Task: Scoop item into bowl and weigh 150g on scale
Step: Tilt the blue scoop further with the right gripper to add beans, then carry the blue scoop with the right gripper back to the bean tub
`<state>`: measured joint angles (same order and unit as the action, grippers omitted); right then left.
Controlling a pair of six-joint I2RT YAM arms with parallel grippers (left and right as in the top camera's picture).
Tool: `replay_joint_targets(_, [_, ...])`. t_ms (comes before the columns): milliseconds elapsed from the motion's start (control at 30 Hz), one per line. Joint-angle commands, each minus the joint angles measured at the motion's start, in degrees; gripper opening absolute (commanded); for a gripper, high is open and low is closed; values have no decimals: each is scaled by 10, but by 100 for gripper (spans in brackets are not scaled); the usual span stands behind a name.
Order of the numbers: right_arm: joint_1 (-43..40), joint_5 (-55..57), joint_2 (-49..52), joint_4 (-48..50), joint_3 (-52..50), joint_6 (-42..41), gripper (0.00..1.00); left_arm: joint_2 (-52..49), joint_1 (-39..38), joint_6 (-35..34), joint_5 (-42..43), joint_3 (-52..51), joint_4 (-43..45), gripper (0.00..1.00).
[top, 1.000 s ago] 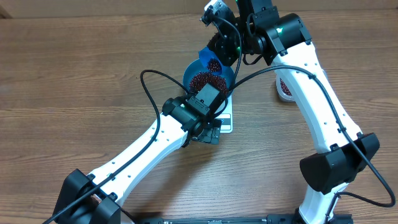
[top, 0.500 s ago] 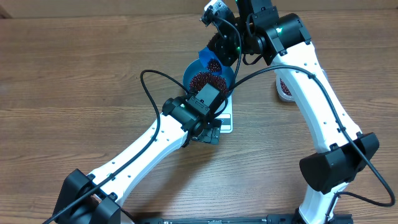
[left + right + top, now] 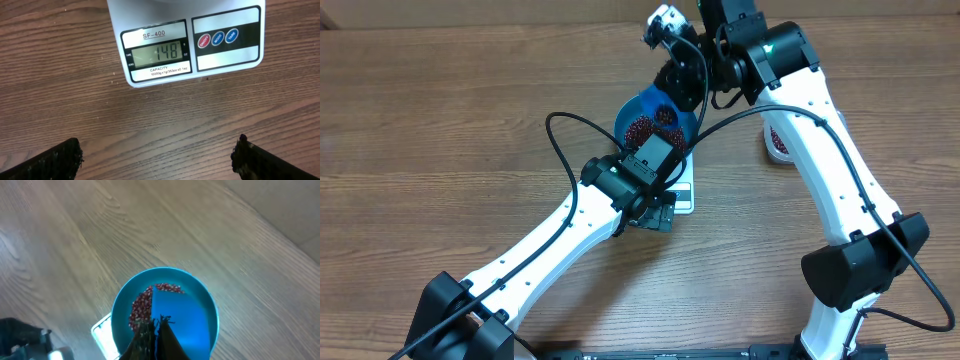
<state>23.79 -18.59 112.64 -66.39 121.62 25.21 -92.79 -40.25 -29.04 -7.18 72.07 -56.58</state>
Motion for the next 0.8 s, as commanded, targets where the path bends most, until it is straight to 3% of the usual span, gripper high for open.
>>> replay_joint_targets(0, [-1, 23, 9, 17, 13, -23, 4, 9, 1, -10, -9, 9, 0, 99])
replay_joint_targets(767, [-1, 10, 14, 19, 13, -17, 4, 9, 1, -10, -9, 9, 0, 100])
